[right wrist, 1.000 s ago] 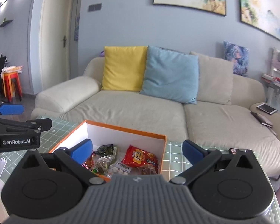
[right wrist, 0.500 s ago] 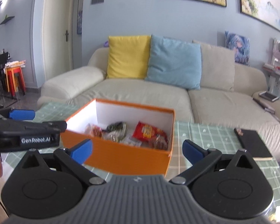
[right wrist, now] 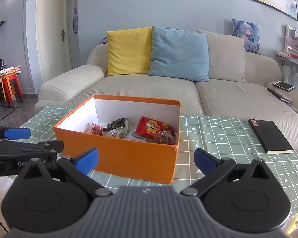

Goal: Organize snacks

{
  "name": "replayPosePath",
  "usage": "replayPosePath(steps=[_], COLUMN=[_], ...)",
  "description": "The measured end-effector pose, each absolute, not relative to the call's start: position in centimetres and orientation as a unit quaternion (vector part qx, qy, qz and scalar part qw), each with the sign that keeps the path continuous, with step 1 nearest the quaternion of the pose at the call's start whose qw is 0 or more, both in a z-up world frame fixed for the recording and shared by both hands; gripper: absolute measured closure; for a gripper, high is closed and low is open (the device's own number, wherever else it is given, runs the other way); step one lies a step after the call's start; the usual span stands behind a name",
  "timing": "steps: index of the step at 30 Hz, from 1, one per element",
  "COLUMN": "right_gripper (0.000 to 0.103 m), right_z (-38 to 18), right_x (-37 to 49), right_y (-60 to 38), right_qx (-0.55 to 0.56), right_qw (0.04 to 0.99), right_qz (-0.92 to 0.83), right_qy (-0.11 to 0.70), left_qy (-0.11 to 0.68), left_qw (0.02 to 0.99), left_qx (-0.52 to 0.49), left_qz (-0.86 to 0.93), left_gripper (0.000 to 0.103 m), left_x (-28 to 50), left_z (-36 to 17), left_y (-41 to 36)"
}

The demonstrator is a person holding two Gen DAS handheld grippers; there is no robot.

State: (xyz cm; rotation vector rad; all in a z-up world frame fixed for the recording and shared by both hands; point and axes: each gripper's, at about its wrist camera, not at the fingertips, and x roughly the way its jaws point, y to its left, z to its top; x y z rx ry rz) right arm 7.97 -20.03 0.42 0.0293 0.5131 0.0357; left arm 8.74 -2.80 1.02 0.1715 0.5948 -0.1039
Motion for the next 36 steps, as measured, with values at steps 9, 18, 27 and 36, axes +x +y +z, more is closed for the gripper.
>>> replayPosePath(steps=[9,18,27,36], right_gripper=[0.004,0.004,0.004,0.004], right_z=[0.72,0.68,0.46,0.42], right_x=[7.53,7.64,7.82,7.89], right_y=[-19.86,-19.92,-20.0,-19.93], right_qx=[0.009,0.012,0.011,0.011], right_qw=[0.971,0.969,0.967,0.966], right_qz=[0.02,0.02,0.019,0.019], right_qy=[0.239,0.244,0.253,0.256], left_qy=[0.298,0.298,0.3,0.3], left_qw=[0.949,0.949,0.949,0.948], left_qx=[0.086,0.083,0.086,0.089], left_qz=[-0.056,-0.055,-0.055,-0.056], left_gripper=[0.013,0.013,0.013,0.013], left_x=[9.01,9.04,9.06,9.08], left_z=[0.96,0.99,0.97,0.99], left_y=[-3.03,-2.87,-2.95,-2.98])
